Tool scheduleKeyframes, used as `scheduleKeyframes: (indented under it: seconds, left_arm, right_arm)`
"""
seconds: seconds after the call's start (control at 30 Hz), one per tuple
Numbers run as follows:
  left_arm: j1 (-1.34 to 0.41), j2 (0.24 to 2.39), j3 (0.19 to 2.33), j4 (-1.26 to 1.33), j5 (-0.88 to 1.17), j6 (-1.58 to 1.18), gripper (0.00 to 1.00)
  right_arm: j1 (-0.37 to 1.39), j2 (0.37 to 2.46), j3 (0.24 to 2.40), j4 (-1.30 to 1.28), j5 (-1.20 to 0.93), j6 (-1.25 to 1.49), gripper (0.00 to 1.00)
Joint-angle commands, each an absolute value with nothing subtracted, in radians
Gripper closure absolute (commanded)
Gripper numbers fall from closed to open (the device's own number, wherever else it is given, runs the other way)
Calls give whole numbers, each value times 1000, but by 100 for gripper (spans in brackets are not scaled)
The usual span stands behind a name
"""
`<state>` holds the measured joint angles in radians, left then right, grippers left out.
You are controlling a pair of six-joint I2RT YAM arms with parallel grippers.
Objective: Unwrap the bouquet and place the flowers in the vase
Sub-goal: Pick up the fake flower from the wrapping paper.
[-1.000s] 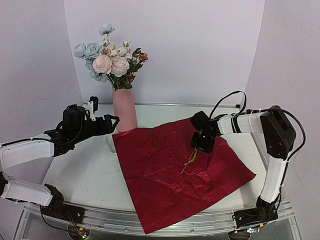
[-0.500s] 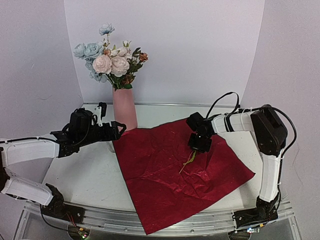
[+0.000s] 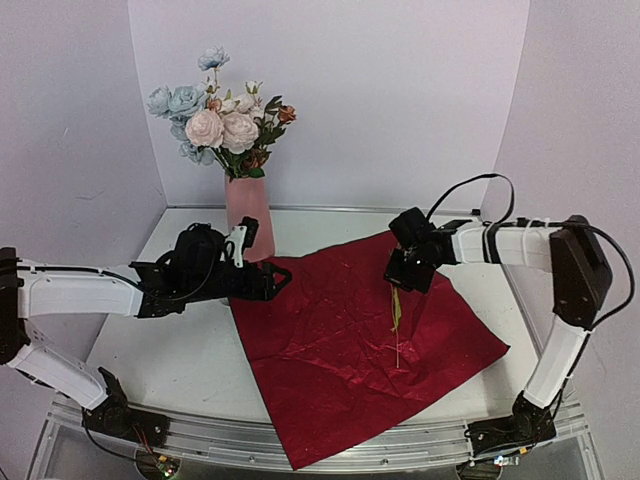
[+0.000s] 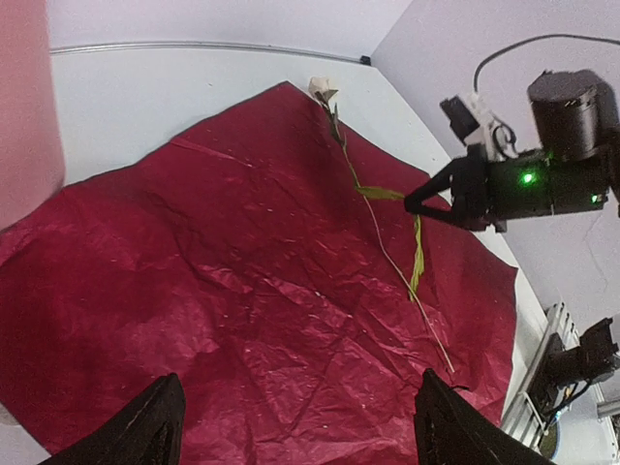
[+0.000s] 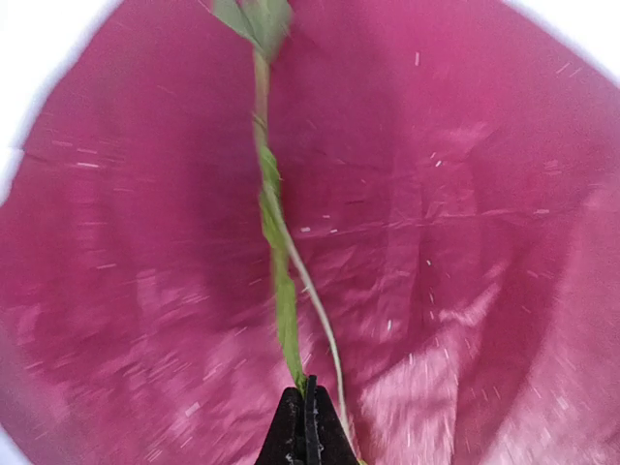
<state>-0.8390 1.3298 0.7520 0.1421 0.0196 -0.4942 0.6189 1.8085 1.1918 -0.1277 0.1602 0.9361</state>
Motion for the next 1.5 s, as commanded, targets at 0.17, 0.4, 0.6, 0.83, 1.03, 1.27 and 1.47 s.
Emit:
scheduleKeyframes:
  seconds: [0.17,0.4,0.6,0.83,1.03,1.27,1.47]
  left_arm:
    - [-1002,1459,963,152,10,-497,17]
    - [-1045,1564,1024,152,11,-545,16]
    - [-1052,1618,1028,150,10,-580,16]
    - [-1052,1643,1012,150,-23,-572,16]
    - [-1052,1670,1018,149,-25,-554,16]
    - [-1052,1672,1015,148,-25,-530,16]
    - [-1052,1654,1001,144,-37,-517,17]
  right_arm:
    - [634,1441,882,331,-56,884,100]
    - [634,1425,897,225,-88,915,98]
    - [673,1471,846,224,-166,994,85]
    - [770,1546,846,252,-268,1042,67]
    - [702,1504,809,238,-147,1007,45]
    - [623,1635,912,235,-48,936,44]
    - [601,1815,1066,218,-15,905,47]
